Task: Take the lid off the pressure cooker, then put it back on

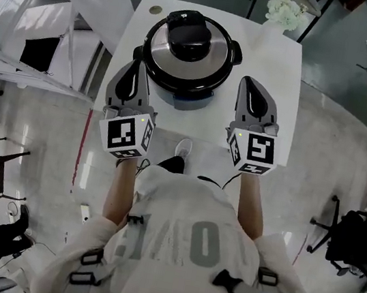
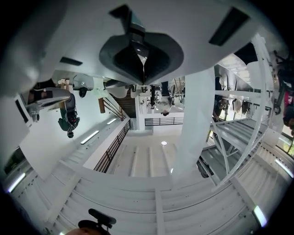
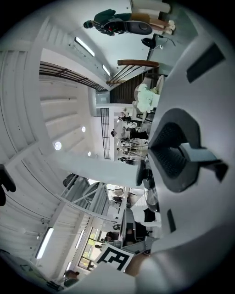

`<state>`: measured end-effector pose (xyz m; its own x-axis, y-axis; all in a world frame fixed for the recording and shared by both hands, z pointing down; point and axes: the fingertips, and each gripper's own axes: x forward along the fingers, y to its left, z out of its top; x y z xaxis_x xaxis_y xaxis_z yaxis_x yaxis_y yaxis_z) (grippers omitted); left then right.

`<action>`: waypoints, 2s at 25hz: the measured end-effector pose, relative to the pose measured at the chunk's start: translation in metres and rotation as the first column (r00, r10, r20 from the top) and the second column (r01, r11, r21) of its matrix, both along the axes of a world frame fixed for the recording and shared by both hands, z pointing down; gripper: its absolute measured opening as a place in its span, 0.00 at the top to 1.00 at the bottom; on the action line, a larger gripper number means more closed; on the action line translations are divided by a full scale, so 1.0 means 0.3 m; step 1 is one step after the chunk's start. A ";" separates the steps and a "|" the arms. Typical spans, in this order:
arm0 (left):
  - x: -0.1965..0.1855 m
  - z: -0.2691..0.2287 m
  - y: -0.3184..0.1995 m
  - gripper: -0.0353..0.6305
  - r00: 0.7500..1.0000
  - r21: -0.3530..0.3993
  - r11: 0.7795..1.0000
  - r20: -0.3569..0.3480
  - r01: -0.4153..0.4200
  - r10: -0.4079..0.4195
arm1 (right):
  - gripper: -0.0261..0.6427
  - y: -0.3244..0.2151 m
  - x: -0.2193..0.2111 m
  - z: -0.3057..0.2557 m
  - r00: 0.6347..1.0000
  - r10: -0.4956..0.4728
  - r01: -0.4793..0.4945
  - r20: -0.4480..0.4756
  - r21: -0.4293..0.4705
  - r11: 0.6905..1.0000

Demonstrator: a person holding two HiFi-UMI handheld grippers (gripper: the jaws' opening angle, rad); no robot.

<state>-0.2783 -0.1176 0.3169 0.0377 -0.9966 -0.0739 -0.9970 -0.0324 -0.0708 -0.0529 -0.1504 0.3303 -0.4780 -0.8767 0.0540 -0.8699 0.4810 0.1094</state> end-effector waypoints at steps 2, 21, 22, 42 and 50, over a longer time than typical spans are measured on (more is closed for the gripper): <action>-0.027 -0.013 -0.059 0.92 1.000 0.001 1.000 -0.001 0.002 -0.002 | 0.95 -0.075 -0.020 -0.023 1.000 0.018 -0.018 0.003 0.017 1.000; 0.020 0.000 -0.140 0.92 0.995 -0.020 0.995 -0.027 0.099 -0.099 | 0.95 -0.235 0.005 0.014 0.991 -0.085 0.092 0.102 -0.064 0.994; 0.021 0.001 -0.141 0.92 0.994 -0.019 0.995 -0.028 0.100 -0.101 | 0.95 -0.241 0.004 0.015 0.991 -0.092 0.099 0.102 -0.066 0.993; 0.038 -0.055 -0.211 0.26 0.988 0.029 0.988 -0.039 -0.151 0.152 | 0.35 -0.301 -0.111 0.008 0.941 -0.304 0.318 0.147 -0.082 0.944; 0.118 -0.053 -0.221 0.20 0.928 -0.069 0.933 0.100 -0.353 0.359 | 0.35 -0.303 -0.131 -0.017 0.909 -0.402 0.411 0.108 -0.084 0.908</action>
